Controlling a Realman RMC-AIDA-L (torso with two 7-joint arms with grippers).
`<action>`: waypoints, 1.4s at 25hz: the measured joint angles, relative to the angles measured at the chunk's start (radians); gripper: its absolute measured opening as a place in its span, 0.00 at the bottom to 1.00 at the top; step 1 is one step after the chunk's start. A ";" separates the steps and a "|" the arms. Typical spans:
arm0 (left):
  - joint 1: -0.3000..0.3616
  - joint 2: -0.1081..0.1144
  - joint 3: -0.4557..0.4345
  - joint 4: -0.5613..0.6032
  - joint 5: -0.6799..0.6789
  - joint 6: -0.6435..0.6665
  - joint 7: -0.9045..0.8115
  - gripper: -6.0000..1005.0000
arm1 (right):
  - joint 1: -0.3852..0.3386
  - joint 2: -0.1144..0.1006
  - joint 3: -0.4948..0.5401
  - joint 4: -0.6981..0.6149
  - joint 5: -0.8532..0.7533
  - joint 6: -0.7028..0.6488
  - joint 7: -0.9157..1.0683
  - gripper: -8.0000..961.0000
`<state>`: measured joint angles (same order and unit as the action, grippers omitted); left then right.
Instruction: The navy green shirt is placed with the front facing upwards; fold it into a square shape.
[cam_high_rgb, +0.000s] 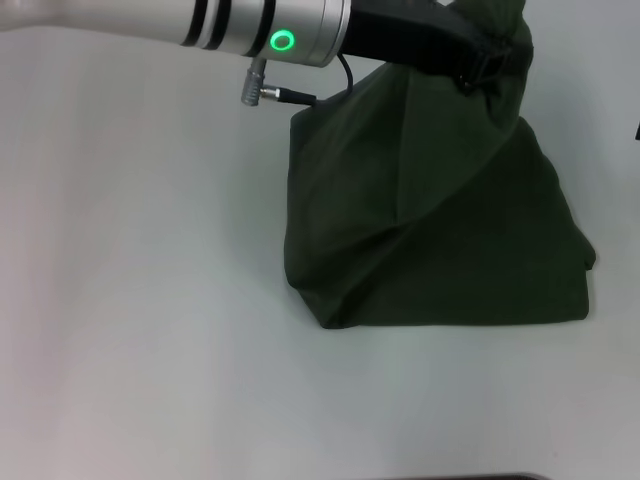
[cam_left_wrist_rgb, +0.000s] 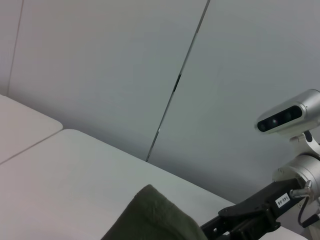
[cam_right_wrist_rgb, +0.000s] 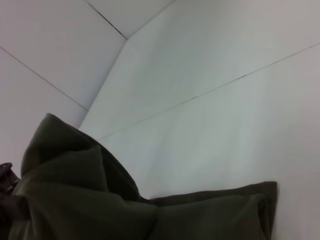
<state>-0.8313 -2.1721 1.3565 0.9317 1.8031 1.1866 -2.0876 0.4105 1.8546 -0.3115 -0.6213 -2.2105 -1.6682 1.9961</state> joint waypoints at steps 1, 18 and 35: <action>-0.001 0.000 0.003 -0.005 -0.003 -0.005 0.001 0.14 | -0.001 0.000 0.000 0.000 0.000 0.000 0.000 0.77; -0.002 0.000 0.069 -0.052 -0.035 -0.036 0.007 0.16 | -0.001 0.003 0.000 0.000 0.000 0.001 -0.001 0.77; 0.142 0.006 -0.021 0.034 -0.096 -0.029 0.105 0.53 | 0.006 0.011 -0.024 0.013 -0.008 -0.001 0.010 0.77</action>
<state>-0.6890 -2.1662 1.3356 0.9660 1.7071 1.1575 -1.9823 0.4161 1.8651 -0.3354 -0.6086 -2.2189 -1.6692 2.0062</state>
